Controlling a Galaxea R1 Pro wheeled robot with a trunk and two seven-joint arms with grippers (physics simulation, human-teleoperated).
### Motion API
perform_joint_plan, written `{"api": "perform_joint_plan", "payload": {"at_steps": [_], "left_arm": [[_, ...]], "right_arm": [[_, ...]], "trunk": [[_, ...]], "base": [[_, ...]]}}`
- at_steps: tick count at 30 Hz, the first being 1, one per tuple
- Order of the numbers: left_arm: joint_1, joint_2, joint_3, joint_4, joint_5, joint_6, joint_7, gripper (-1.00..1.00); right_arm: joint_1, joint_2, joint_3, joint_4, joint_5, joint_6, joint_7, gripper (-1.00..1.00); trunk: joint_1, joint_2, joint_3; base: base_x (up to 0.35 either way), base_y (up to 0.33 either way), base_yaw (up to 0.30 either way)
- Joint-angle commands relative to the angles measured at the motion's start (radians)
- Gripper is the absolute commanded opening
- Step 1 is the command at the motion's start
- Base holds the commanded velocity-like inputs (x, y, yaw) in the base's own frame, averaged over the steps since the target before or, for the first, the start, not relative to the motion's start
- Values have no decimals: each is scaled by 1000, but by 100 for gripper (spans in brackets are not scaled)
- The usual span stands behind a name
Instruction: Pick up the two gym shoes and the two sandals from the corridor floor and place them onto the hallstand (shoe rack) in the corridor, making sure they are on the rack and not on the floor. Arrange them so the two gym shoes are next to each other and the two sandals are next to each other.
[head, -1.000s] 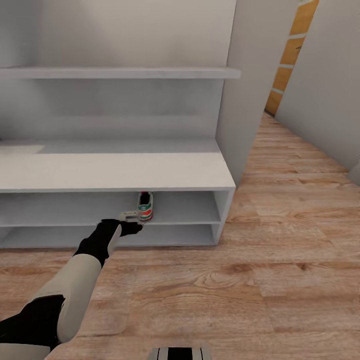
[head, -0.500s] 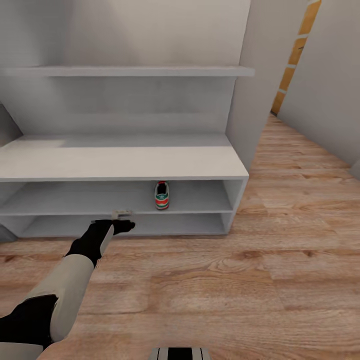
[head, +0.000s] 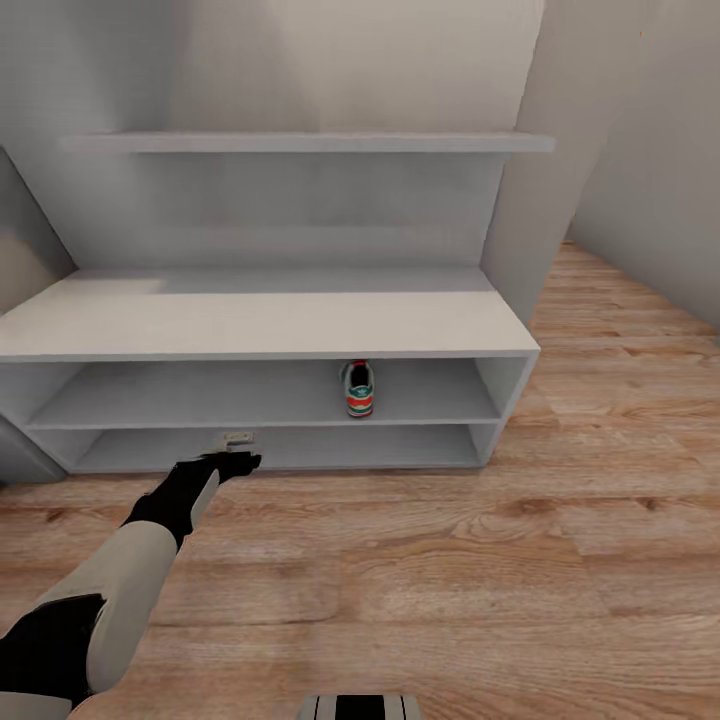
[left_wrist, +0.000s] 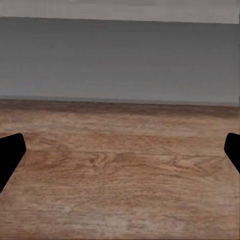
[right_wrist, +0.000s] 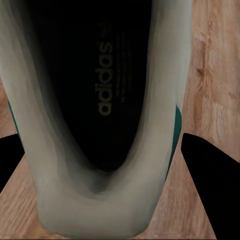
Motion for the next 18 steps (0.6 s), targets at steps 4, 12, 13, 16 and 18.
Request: {"api": "perform_joint_plan", "payload": {"at_steps": [4,12,13,16,18], "left_arm": [[0,-1,7,1,-10,-1,-8,100],[0,-1,7,13,-9,-2,-8,100],[0,-1,7,13,-9,-2,-8,100],[0,-1,7,14,-9,-2,-8,100],[0,-1,7,14,-9,-2,-8,100]], "right_arm": [[-1,0,0,-1,3,6,0,-100],[-1,0,0,0,3,6,0,-100],[-1,0,0,0,3,6,0,-100],[-1,0,0,0,4,6,0,-100],[-1,0,0,0,4,6,0,-100]], "trunk": [[0,0,-1],[0,0,-1],[0,0,-1],[0,0,-1],[0,0,-1]], "base": [[-42,317,0],[-178,294,0],[-197,288,0],[-199,288,0],[-200,288,0]]}}
